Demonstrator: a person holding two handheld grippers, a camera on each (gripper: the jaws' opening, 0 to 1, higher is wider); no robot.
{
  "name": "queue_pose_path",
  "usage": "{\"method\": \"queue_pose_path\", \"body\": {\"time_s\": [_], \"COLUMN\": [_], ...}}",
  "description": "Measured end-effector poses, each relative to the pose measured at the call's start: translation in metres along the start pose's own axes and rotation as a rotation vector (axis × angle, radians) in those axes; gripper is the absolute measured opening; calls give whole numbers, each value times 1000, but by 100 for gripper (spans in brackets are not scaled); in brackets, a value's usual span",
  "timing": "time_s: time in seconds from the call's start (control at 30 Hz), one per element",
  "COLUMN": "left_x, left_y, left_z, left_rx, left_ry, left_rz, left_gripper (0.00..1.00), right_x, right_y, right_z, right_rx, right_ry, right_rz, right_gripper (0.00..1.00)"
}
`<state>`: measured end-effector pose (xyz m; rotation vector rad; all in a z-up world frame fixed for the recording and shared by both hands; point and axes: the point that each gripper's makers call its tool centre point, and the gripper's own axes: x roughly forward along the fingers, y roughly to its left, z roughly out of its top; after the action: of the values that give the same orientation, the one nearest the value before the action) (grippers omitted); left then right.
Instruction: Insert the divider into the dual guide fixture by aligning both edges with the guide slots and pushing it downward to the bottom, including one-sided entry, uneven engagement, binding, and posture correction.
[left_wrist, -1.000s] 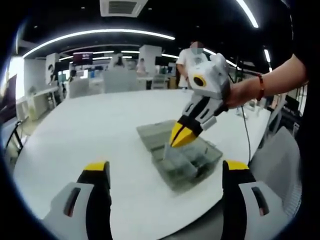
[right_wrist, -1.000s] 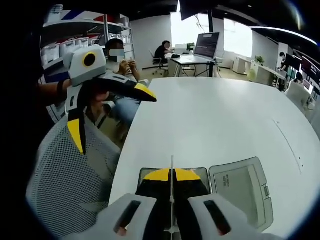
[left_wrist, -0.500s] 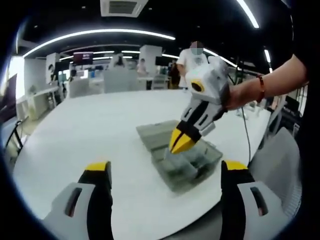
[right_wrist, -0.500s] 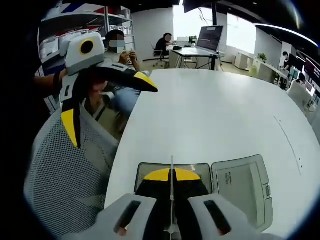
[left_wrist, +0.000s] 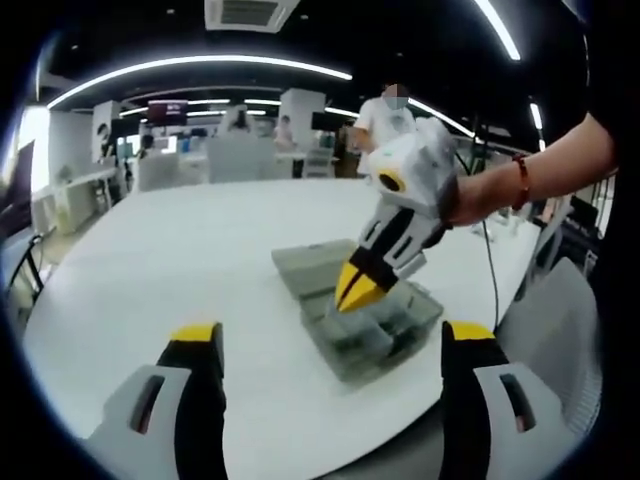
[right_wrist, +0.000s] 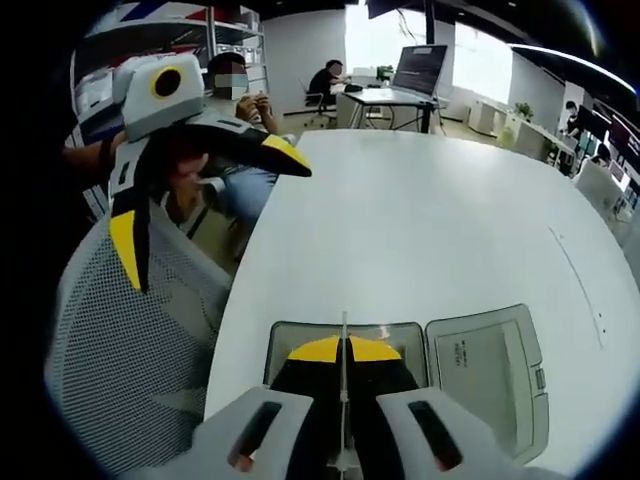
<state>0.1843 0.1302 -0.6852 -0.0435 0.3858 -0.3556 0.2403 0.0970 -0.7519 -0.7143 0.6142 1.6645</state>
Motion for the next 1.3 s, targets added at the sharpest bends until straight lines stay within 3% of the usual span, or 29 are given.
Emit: {"method": "queue_pose_path", "body": {"time_s": [0.93, 1.3], "left_x": [6, 8], "left_y": [-7, -12], "left_z": [0, -1], "left_rx": [-12, -11], "left_ry": [20, 31], "left_rz": [-32, -45], "left_gripper": [86, 86], "right_x": [20, 23], "right_y": [-2, -3], "right_z": [-15, -18], "right_rx": [13, -39], "right_ry": [101, 133], "right_rz": [-21, -44], "right_gripper": [0, 0]}}
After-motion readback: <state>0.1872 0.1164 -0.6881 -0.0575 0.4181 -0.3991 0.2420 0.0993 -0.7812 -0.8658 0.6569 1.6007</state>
